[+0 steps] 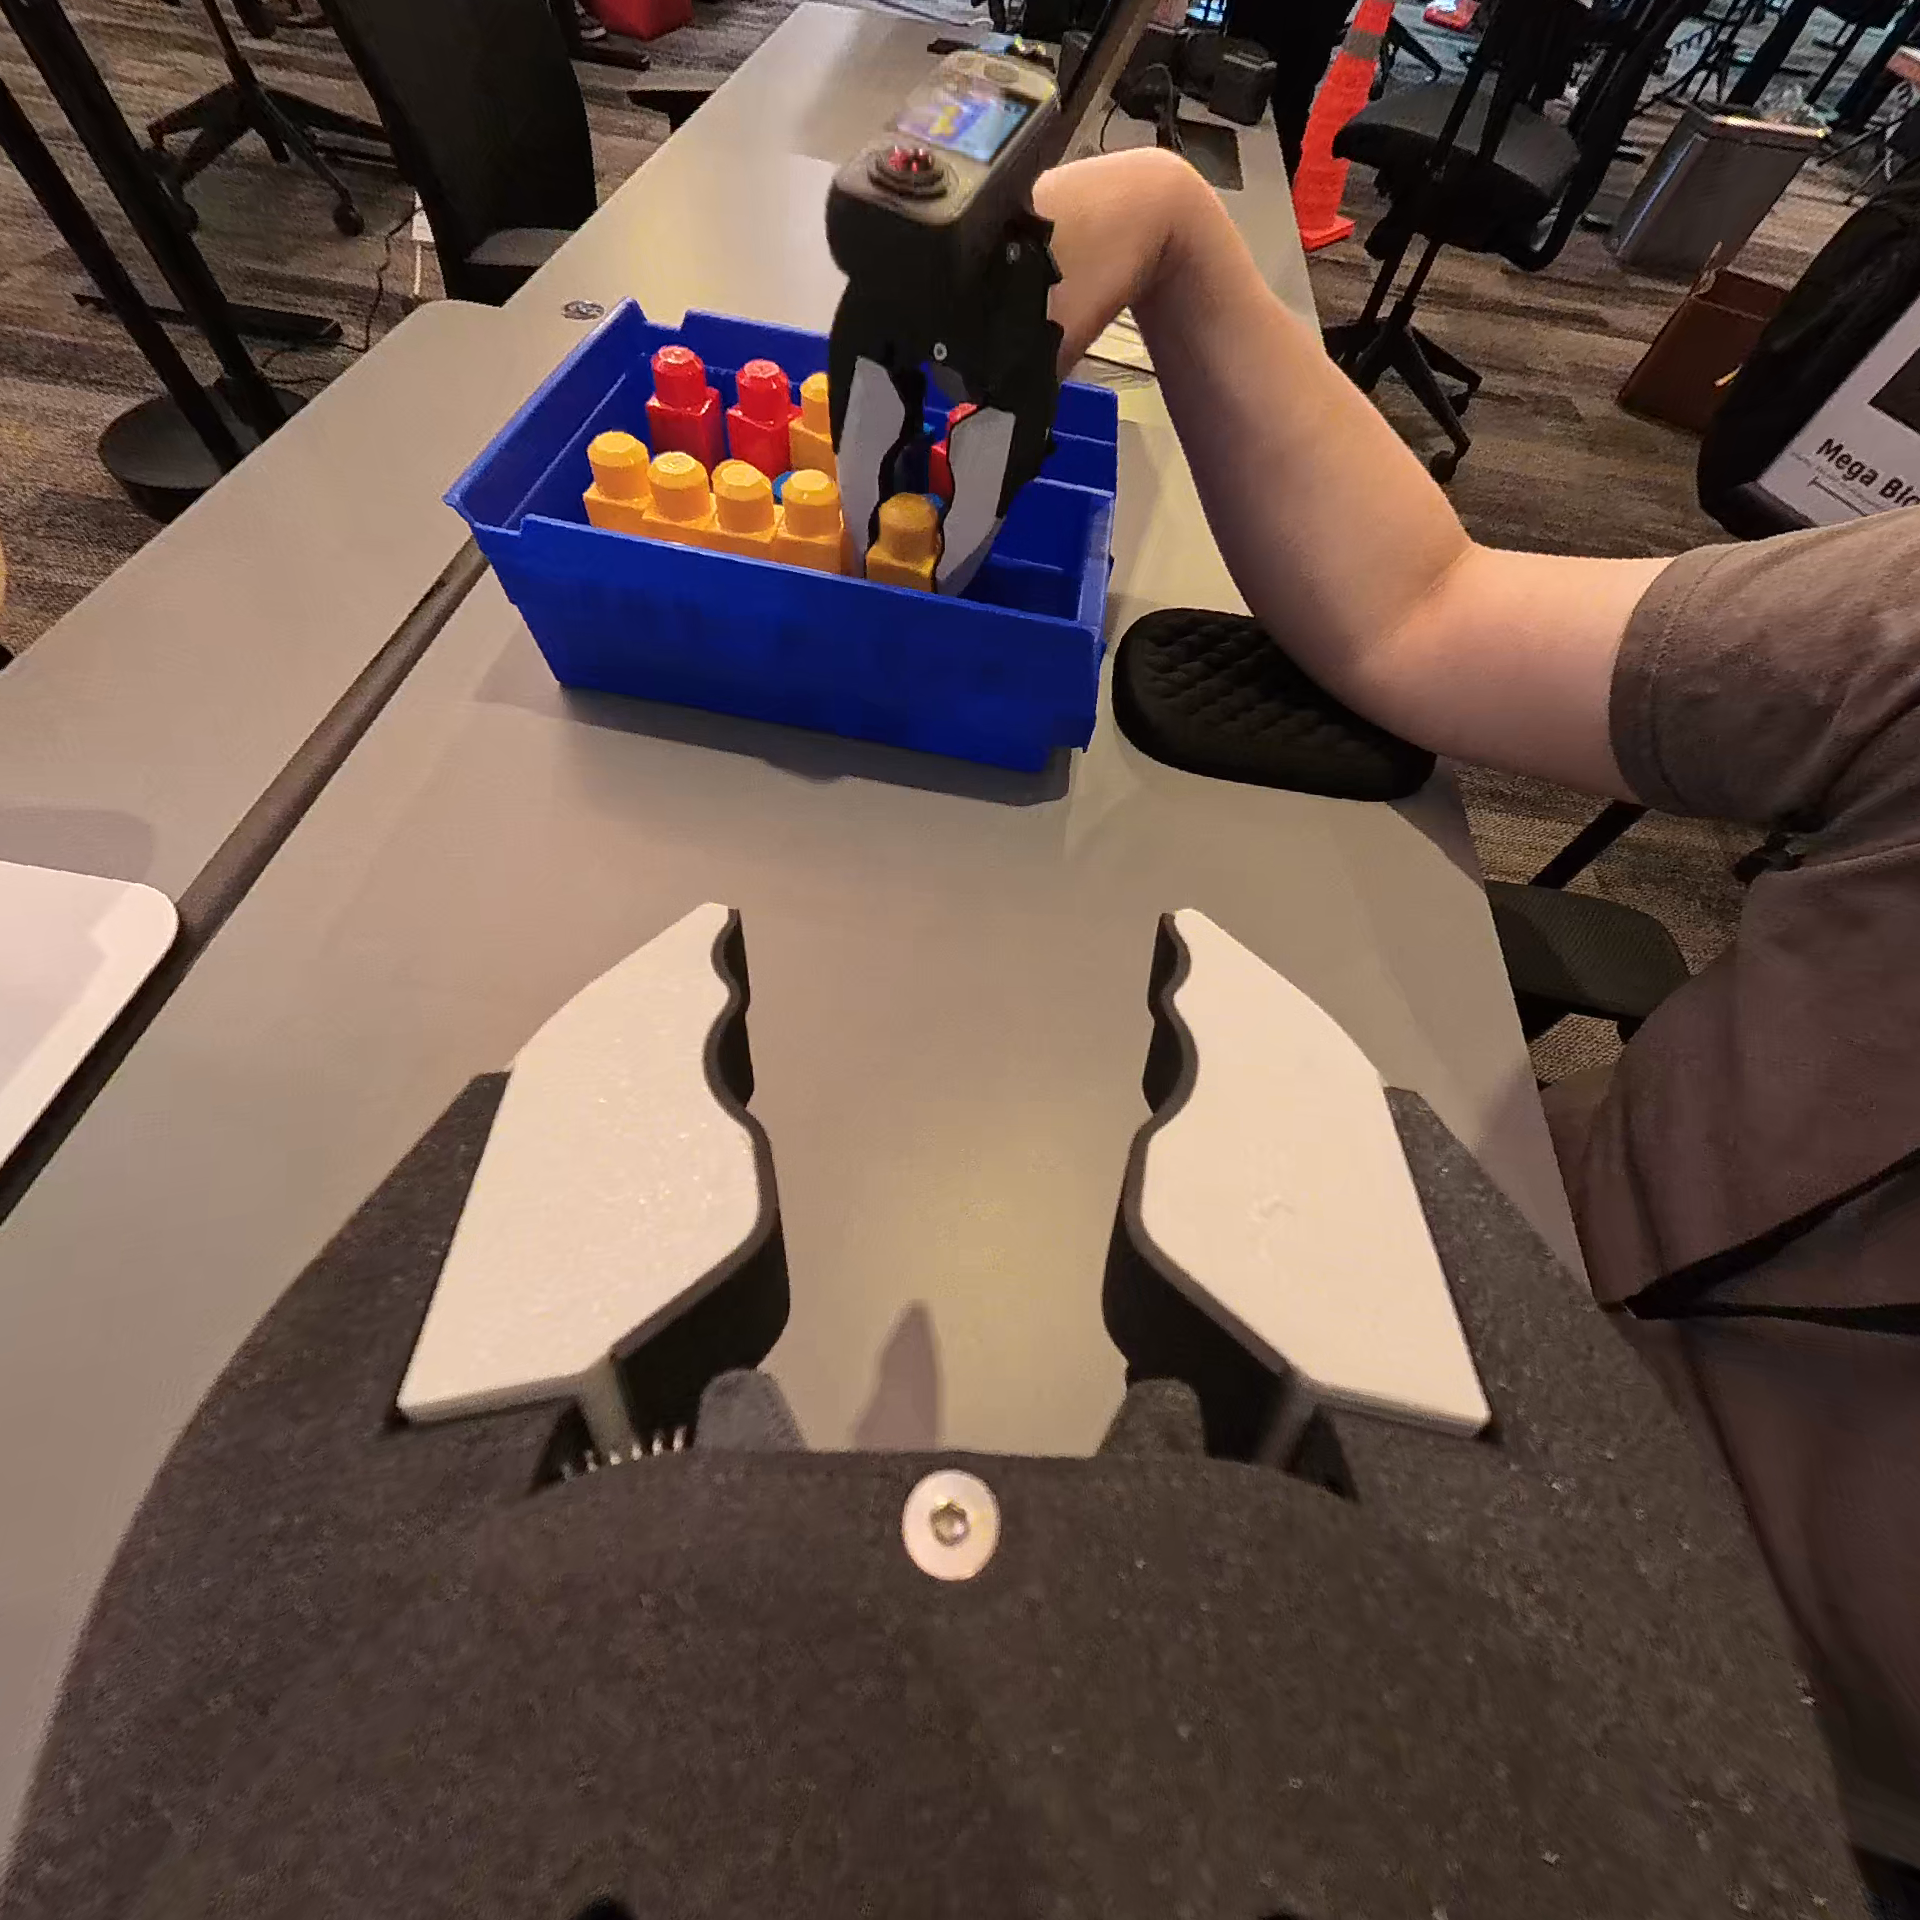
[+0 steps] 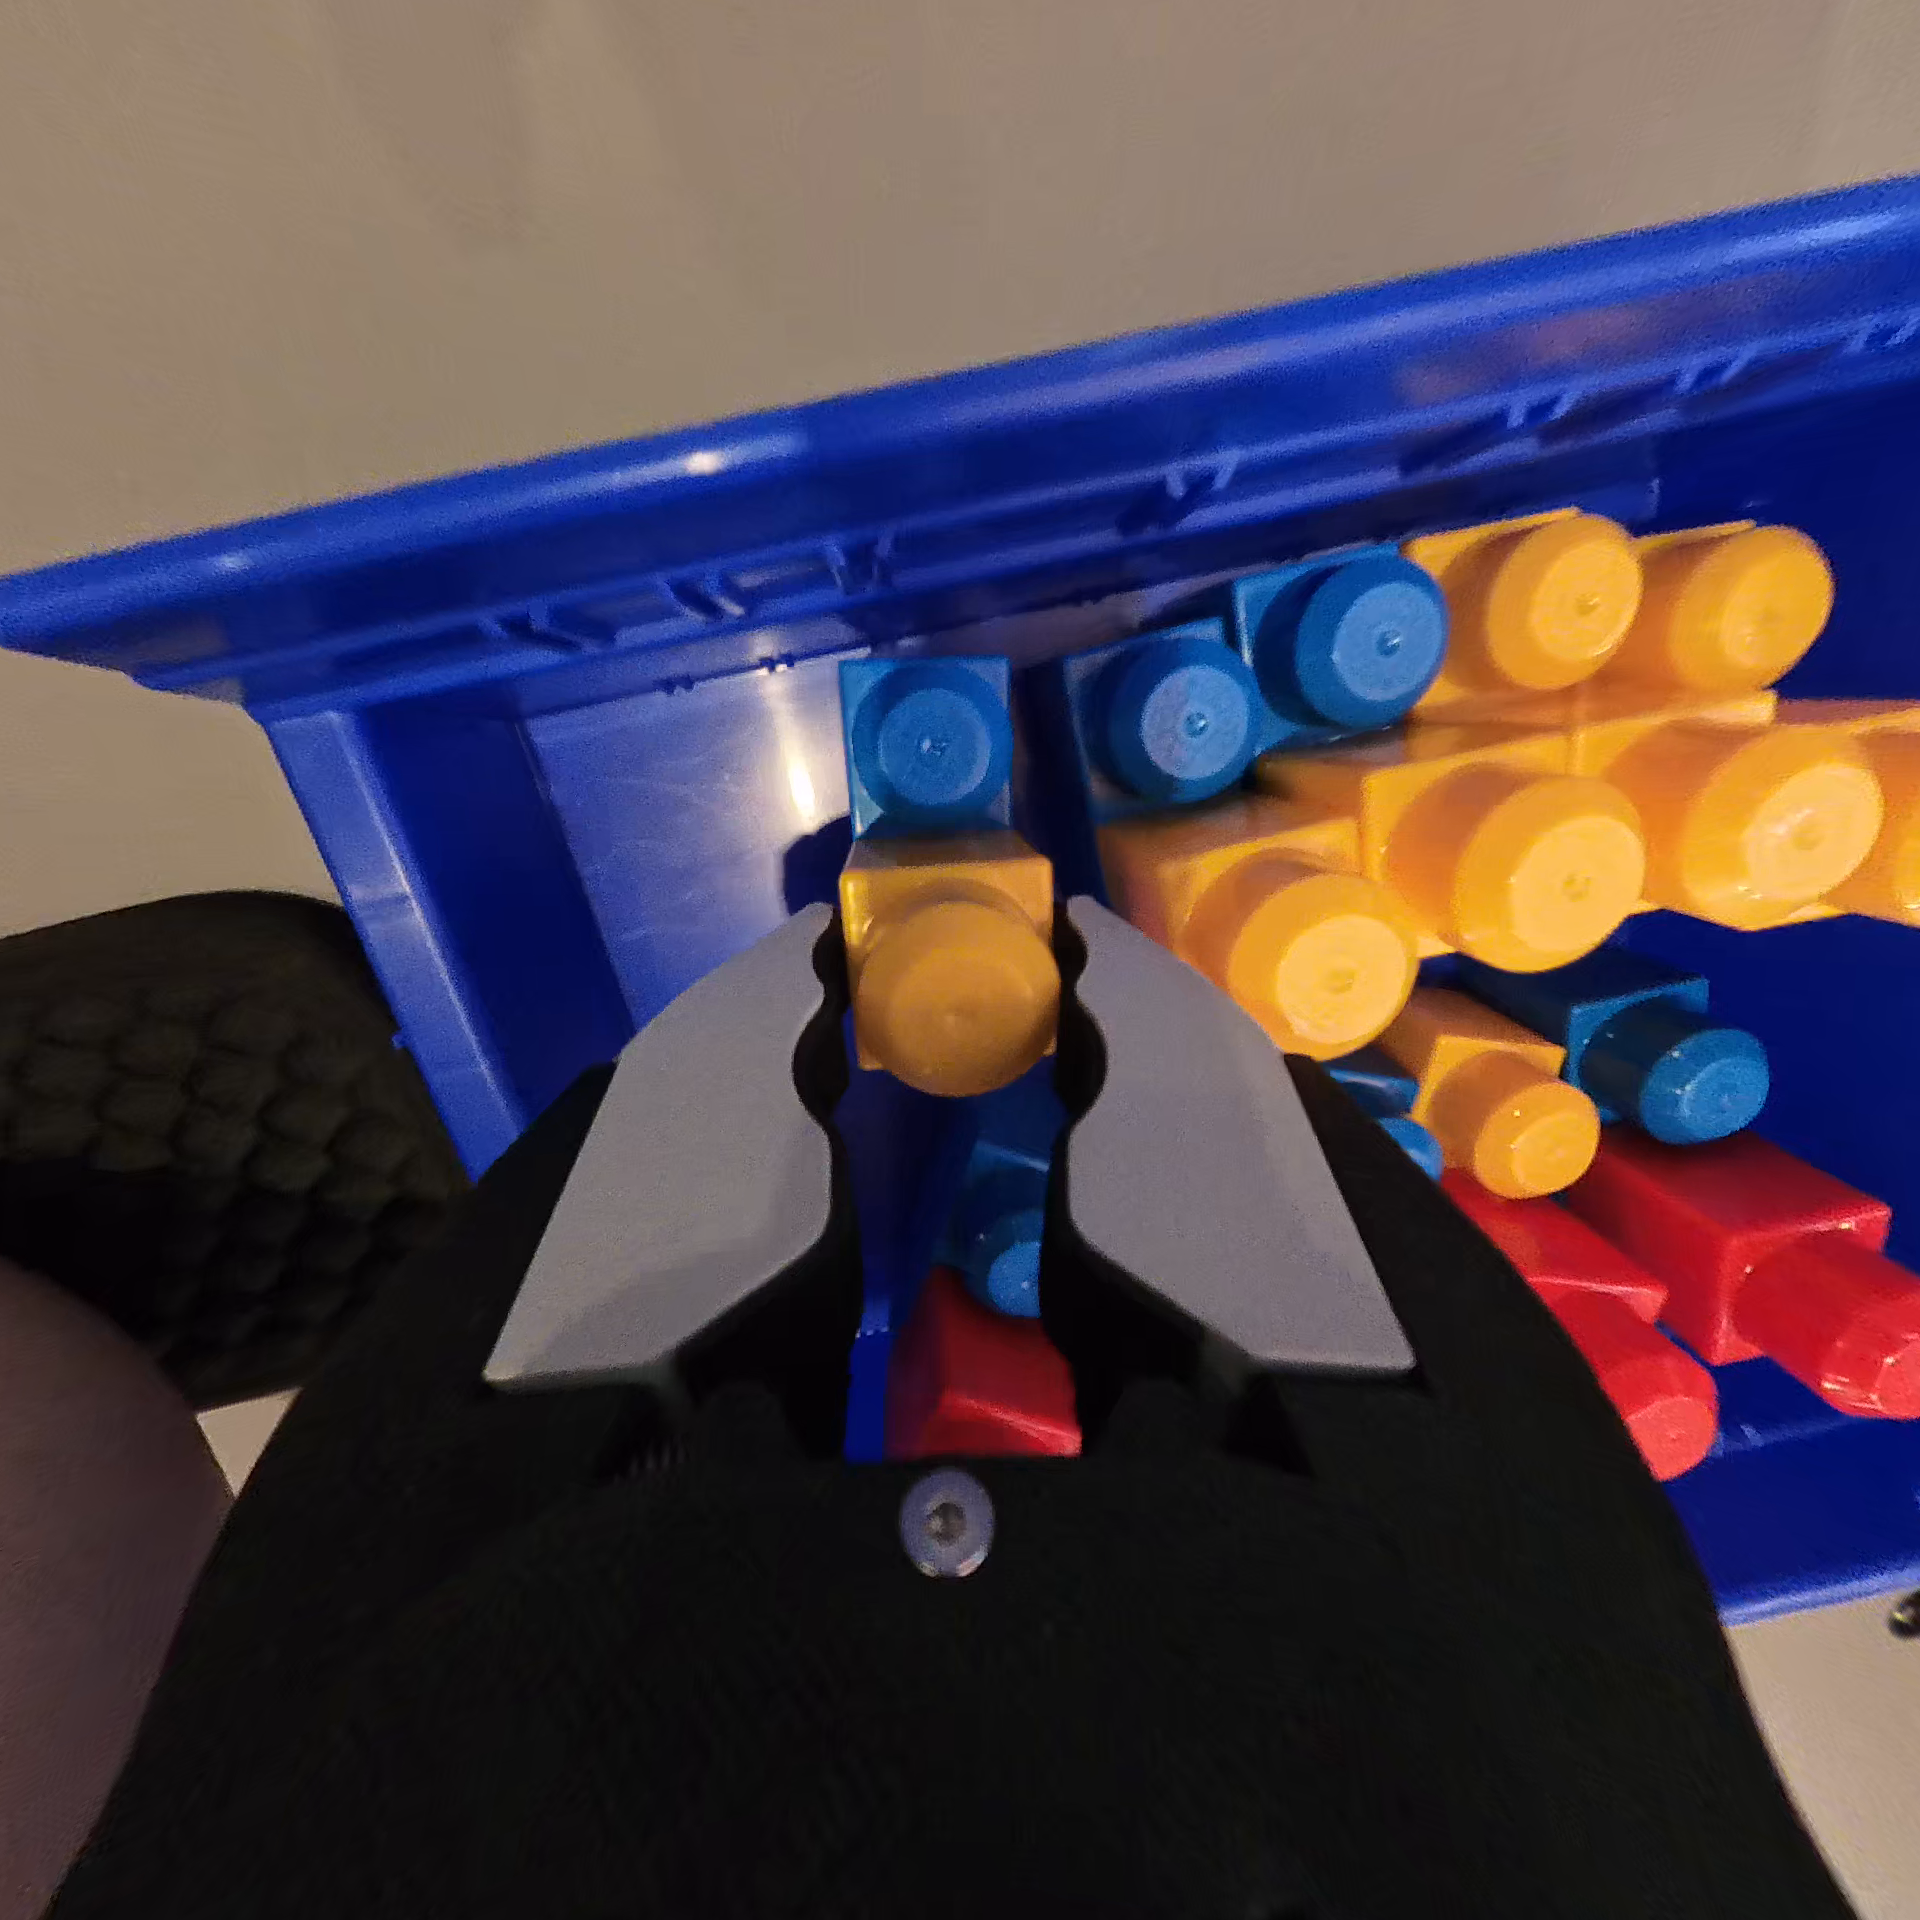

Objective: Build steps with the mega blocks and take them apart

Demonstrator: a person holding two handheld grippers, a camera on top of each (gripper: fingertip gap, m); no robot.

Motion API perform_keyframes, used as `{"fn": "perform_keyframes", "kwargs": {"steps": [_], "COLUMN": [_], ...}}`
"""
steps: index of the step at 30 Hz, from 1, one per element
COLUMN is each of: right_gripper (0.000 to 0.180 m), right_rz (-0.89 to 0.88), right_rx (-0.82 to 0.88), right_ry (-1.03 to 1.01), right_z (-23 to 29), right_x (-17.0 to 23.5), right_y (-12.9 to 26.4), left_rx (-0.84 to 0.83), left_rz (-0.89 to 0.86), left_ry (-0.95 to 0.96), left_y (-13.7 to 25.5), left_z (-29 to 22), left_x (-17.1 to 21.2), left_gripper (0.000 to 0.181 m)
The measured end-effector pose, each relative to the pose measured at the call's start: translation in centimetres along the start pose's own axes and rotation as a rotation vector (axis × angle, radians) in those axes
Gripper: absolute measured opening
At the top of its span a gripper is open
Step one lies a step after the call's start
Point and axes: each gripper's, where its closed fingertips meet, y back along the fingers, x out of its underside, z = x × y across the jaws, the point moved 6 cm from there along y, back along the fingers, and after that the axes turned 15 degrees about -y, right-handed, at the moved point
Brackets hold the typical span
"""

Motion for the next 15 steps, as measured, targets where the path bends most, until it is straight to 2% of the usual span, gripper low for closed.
{"fn": "perform_keyframes", "kwargs": {"steps": [5, 8, 10, 12, 13, 15], "right_gripper": [0.045, 0.046, 0.044, 0.043, 0.043, 0.046], "right_rz": [-0.076, -0.295, -0.527, -0.679, -0.7, -0.67], "right_rx": [0.076, 0.165, 0.331, 0.435, 0.447, 0.356], "right_ry": [-0.021, -0.029, -0.127, -0.418, -0.59, -0.848], "right_z": [0.1, 0.5, -0.6, -3.0, -4.2, -6.0], "right_x": [0.1, 0.9, 2.1, 5.0, 6.8, 9.6], "right_y": [2.4, 7.5, 12.1, 15.3, 15.8, 14.8], "left_rx": [-0.024, -0.144, -0.313, -0.59, -0.75, -1.005], "left_rz": [-0.033, -0.054, -0.04, 0.034, 0.101, 0.307], "left_ry": [-0.021, -0.036, -0.018, 0.074, 0.156, 0.348], "left_y": [1.9, 5.5, 9.3, 14.2, 16.9, 22.0], "left_z": [-0.3, 0.2, 1.1, 2.7, 3.5, 4.4], "left_x": [-1.1, -2.0, -2.1, -0.6, 1.0, 5.1], "left_gripper": [0.077, 0.078, 0.076, 0.072, 0.072, 0.073]}}
